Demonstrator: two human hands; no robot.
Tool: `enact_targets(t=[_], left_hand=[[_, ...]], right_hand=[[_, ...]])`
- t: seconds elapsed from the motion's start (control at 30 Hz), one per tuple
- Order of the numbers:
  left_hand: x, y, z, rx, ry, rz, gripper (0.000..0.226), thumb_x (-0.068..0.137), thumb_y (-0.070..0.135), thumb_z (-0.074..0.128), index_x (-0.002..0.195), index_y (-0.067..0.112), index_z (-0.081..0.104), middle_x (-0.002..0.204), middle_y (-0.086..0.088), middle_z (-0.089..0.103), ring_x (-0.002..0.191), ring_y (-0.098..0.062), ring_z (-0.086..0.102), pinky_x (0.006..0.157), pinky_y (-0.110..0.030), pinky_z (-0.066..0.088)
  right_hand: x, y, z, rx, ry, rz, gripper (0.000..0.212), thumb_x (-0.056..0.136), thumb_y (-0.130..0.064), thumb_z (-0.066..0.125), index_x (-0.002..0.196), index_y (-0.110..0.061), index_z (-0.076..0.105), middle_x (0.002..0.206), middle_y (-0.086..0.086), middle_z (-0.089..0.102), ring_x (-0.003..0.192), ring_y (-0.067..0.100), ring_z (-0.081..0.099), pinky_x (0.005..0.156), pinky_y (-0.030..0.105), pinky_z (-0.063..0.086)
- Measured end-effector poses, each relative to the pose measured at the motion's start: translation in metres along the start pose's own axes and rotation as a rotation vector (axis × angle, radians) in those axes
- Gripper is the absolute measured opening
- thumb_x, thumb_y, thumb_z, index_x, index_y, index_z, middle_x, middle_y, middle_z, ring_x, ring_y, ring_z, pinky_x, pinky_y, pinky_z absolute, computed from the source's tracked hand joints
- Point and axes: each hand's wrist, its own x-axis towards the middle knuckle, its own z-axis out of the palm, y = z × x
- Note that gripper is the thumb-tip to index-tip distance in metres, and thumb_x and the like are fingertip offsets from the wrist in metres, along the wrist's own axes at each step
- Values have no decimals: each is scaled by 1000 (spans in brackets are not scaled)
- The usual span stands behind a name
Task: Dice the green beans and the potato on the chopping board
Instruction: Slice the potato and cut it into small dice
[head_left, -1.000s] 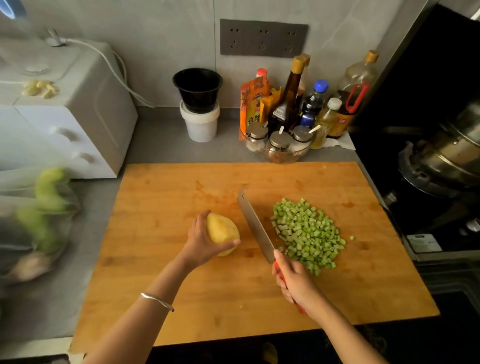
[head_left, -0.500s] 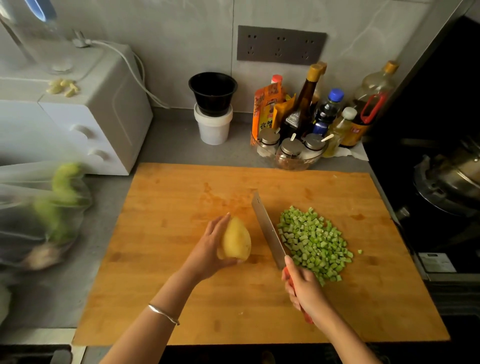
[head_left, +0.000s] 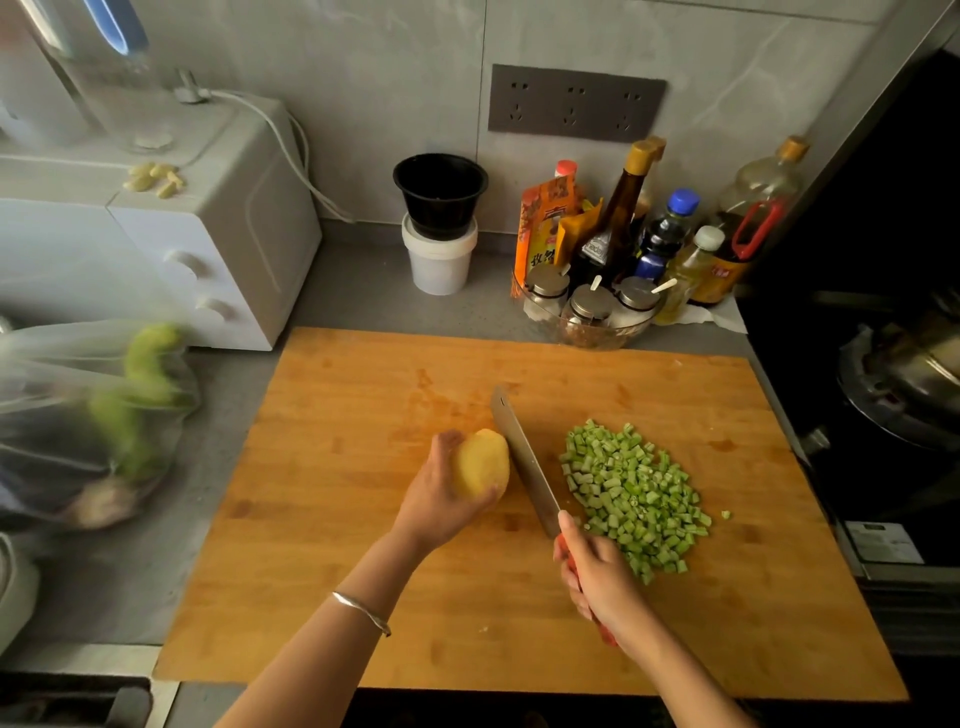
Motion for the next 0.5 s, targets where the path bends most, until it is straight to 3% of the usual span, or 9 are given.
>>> enact_targets(t=[0.1, 0.17, 0.27, 0.37, 0.5], left_hand=[[1, -9, -10, -84, -89, 52, 67, 82, 47, 66, 133, 21, 31, 134, 9, 36, 126, -9, 36, 102, -27, 36], [-2, -15, -10, -103, -89, 14, 64, 81, 63, 48, 134, 31, 33, 131, 8, 32, 125, -12, 31, 107, -34, 32], [-8, -17, 0, -183, -41, -62, 64, 81, 69, 36, 137, 40, 27, 132, 14, 26, 129, -11, 24, 108, -32, 24], [-6, -7, 13, -230, 116, -137, 66, 87, 68, 39, 138, 28, 30, 130, 9, 30, 126, -10, 27, 105, -27, 25], [-1, -2, 22, -259, 234, -184, 60, 93, 52, 34, 137, 12, 30, 128, 2, 35, 120, -11, 36, 99, -22, 30]], right_hand=[[-2, -3, -6, 19, 3, -21, 52, 84, -58, 41, 74, -8, 48, 49, 2, 32, 37, 15, 25, 39, 24, 18], [-4, -5, -7, 33, 3, -35, 53, 84, -58, 40, 74, -7, 48, 49, 2, 32, 37, 15, 25, 39, 24, 18], [-9, -10, -4, 70, 1, -69, 53, 85, -58, 40, 73, -7, 47, 48, 2, 32, 35, 15, 26, 37, 23, 19], [-14, -18, 4, 89, -14, -103, 53, 86, -57, 39, 71, -7, 47, 47, 2, 31, 35, 15, 26, 36, 22, 18], [-18, -26, 14, 83, -53, -123, 53, 87, -56, 37, 72, -7, 46, 47, 0, 30, 35, 13, 24, 36, 21, 17]])
